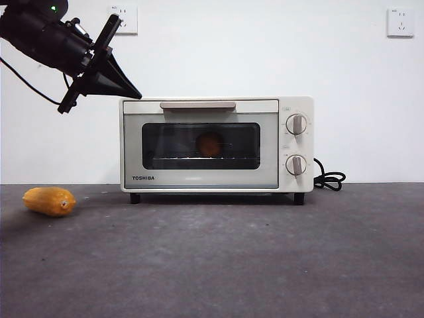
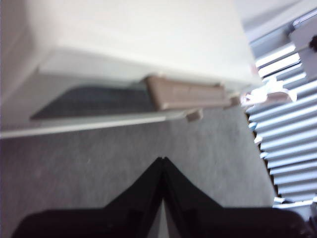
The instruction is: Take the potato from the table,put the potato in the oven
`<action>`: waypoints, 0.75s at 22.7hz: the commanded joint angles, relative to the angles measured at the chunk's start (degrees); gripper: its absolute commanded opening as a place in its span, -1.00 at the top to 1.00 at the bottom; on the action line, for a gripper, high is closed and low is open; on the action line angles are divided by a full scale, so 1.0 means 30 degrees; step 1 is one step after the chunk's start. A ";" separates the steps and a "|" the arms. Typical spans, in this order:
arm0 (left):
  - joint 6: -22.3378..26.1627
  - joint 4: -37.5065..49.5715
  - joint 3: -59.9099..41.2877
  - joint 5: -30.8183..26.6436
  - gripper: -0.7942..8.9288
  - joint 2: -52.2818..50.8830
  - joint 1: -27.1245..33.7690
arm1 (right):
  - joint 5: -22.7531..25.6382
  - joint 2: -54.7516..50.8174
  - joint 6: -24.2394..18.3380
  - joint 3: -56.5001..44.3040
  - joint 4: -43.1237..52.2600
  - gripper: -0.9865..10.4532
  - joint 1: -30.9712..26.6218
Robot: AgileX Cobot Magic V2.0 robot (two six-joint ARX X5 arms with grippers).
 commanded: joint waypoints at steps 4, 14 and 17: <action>0.4204 -0.3818 -0.0036 0.0146 0.85 -0.0743 -0.0117 | 0.0175 0.0029 0.0131 -0.0146 -0.0393 0.83 0.0022; 0.6739 -0.6980 -0.0036 -0.0903 0.85 -0.4328 -0.0933 | 0.1508 0.0036 0.0226 -0.0138 -0.0386 0.82 0.0015; 0.6739 -0.7366 -0.0036 -0.0903 0.85 -0.6171 -0.1100 | 0.1508 0.0036 0.0211 -0.0138 -0.0386 0.82 0.0015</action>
